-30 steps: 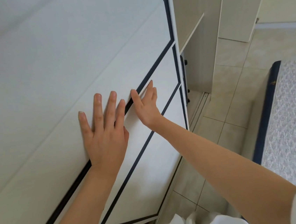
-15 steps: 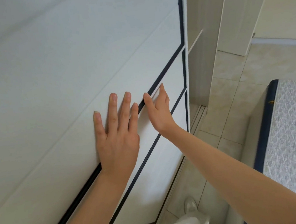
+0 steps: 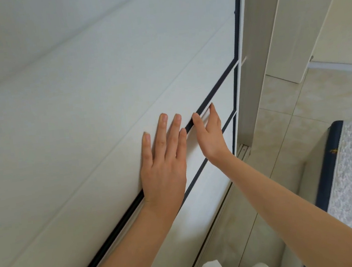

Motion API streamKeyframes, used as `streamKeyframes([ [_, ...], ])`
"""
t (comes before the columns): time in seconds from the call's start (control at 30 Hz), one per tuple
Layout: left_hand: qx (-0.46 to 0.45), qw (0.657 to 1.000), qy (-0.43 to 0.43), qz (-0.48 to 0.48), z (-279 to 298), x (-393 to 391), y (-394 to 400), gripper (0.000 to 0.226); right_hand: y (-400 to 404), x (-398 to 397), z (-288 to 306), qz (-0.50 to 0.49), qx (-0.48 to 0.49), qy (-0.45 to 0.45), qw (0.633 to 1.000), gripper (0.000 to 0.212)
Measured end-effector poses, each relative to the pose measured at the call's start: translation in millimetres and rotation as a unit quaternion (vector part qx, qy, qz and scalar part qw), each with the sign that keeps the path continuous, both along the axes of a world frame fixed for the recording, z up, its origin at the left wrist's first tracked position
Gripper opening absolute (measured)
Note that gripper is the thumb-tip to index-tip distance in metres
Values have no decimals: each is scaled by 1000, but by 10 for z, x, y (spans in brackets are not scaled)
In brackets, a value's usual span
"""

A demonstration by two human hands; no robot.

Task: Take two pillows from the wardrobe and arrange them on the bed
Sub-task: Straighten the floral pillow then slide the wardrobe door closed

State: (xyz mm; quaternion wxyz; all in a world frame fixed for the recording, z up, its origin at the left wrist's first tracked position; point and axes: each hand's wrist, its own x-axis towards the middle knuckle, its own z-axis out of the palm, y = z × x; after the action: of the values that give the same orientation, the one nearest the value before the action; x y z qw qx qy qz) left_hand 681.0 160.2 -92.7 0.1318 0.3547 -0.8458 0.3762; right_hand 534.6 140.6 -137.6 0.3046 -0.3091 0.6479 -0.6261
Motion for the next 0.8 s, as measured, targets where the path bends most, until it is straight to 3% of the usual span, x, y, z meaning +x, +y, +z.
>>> streamKeyframes([
  [0.8,-13,999,5,40,-99,-1900,-744,64,-810,-1816,-77,-8,-2,12,1000,75],
])
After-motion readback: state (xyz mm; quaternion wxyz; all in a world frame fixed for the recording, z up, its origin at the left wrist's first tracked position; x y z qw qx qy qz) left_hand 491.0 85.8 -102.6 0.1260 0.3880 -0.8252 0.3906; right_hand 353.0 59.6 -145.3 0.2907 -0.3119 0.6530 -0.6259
